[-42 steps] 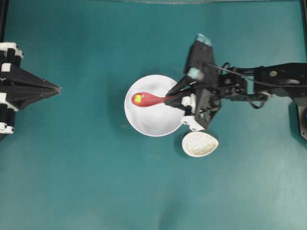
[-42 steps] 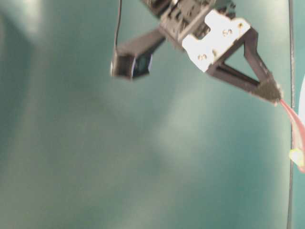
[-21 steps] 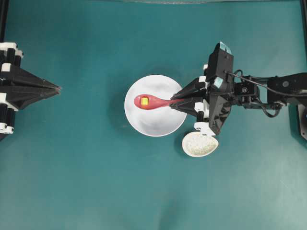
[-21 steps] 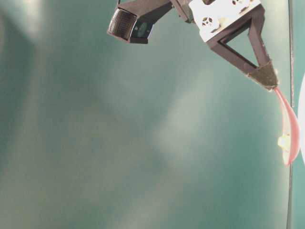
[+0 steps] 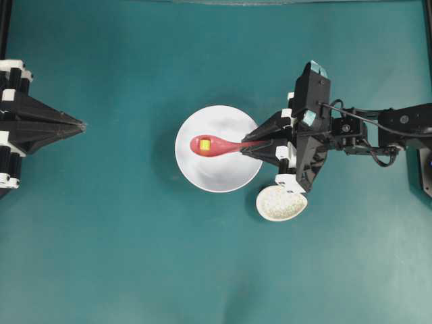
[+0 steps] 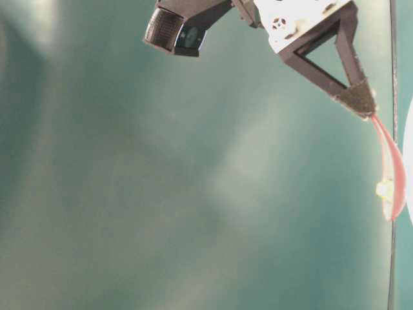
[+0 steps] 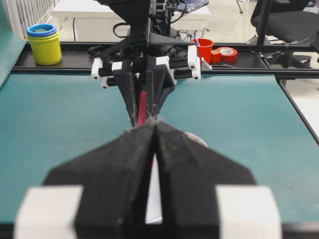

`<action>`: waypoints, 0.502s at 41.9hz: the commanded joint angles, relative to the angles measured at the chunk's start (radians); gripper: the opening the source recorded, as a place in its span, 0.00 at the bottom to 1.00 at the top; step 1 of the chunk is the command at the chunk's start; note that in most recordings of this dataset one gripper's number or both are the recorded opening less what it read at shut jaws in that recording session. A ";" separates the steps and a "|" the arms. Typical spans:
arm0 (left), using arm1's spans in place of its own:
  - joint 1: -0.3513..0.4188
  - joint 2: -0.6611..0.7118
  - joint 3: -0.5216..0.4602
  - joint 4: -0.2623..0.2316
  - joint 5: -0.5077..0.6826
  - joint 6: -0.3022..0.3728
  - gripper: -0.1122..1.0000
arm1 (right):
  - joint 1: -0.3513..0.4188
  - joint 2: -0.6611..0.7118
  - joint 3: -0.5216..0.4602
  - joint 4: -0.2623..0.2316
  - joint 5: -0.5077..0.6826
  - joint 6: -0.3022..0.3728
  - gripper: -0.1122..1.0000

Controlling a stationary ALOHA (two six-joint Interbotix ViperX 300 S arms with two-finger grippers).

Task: Scoop the yellow hexagonal prism block from the bowl with a spoon using the right arm.
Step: 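Lift the spoon with the yellow block out of the bowl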

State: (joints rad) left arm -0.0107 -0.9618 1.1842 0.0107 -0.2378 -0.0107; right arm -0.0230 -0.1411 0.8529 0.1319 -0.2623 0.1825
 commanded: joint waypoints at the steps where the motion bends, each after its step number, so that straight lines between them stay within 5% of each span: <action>1: -0.002 0.009 -0.009 0.002 -0.005 -0.002 0.10 | 0.003 -0.026 -0.012 -0.002 -0.008 -0.005 0.32; 21: -0.002 0.009 -0.009 0.002 -0.005 -0.002 0.10 | -0.018 -0.149 -0.077 -0.003 0.127 -0.107 0.32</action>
State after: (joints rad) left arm -0.0107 -0.9618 1.1842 0.0092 -0.2378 -0.0107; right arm -0.0383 -0.2546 0.7992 0.1319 -0.1457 0.0782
